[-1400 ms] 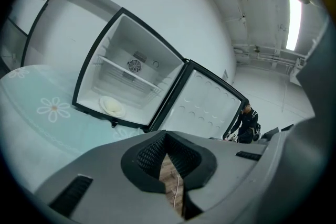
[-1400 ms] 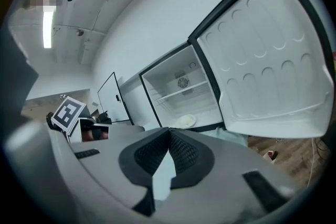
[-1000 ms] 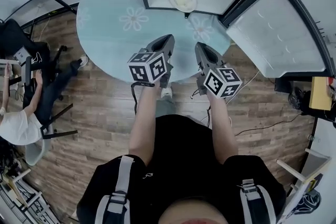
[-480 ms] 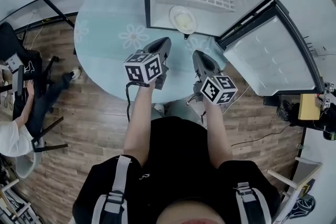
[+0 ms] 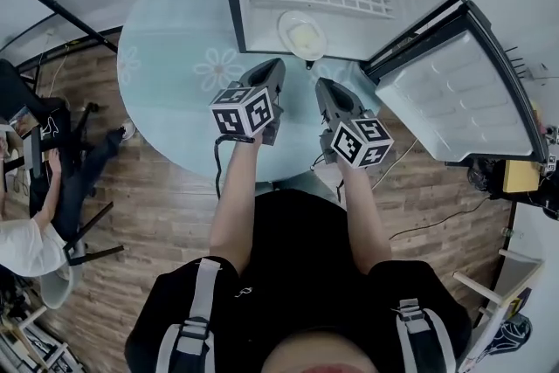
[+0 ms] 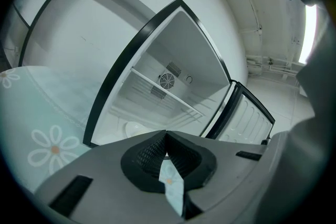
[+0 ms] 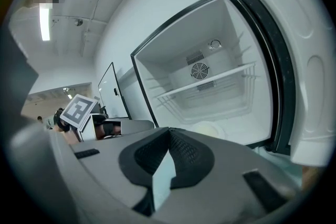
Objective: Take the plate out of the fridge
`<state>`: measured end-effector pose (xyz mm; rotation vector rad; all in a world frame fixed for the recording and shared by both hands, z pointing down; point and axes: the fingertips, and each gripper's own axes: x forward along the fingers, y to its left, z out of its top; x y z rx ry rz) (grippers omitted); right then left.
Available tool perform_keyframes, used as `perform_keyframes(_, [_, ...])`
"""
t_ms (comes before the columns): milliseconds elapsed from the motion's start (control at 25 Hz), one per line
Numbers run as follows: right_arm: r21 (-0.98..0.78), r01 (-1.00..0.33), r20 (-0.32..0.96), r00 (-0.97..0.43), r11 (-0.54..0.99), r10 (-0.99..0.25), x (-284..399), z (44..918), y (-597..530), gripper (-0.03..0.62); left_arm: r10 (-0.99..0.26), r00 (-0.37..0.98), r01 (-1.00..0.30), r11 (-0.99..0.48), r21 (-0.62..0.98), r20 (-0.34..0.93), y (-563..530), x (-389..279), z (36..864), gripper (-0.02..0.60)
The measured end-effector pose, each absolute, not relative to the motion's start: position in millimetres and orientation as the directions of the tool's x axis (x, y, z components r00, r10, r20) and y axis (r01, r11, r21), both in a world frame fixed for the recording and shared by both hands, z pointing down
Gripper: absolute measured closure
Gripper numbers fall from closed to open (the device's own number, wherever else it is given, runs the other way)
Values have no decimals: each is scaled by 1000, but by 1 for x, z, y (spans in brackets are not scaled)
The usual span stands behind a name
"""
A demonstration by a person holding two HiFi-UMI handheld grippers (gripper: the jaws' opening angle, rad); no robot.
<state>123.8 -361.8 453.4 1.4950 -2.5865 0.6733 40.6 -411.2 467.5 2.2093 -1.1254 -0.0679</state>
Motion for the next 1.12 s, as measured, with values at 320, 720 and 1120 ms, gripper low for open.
perform_keyframes(320, [-362, -842, 311, -514, 400, -800, 127, 479, -396, 589, -723, 624, -707, -362, 607, 295, -447, 50, 509, 580])
perform_keyframes(720, [-315, -904, 379, -398, 287, -836, 188, 500, -436, 563, -699, 642, -669, -312, 675, 314, -473, 90, 542, 491])
perform_keyframes(1120, [-274, -910, 472, -410, 313, -780, 185, 538, -491, 510, -702, 609, -675, -215, 706, 369, -490, 76, 578, 462])
